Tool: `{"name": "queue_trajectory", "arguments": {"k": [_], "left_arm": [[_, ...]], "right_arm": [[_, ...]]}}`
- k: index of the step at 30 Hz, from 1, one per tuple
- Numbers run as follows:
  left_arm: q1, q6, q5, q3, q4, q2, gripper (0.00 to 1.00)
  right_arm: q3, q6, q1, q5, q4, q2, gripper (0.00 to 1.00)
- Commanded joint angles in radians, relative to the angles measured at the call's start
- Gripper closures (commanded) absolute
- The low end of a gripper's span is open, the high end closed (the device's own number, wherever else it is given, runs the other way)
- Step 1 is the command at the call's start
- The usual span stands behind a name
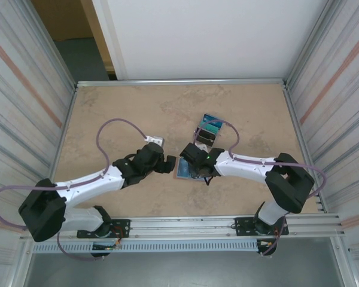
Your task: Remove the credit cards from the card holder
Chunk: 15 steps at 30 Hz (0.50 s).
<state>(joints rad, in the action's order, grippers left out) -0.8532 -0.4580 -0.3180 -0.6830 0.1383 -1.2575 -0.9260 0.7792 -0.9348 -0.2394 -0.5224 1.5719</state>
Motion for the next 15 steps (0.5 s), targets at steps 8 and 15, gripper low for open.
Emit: {"name": "queue_trajectory", "arguments": {"k": [8,15], "left_arm": [[-0.007,0.041,0.019,-0.022,-0.091,-0.089,0.02],[-0.017,0.064,0.036,-0.036,-0.123,-0.168,0.01]], "right_arm": [[0.085,0.061,0.092,0.019,-0.034,-0.102,0.67],[0.117,0.061,0.137,0.046,0.001,-0.213,0.4]]}}
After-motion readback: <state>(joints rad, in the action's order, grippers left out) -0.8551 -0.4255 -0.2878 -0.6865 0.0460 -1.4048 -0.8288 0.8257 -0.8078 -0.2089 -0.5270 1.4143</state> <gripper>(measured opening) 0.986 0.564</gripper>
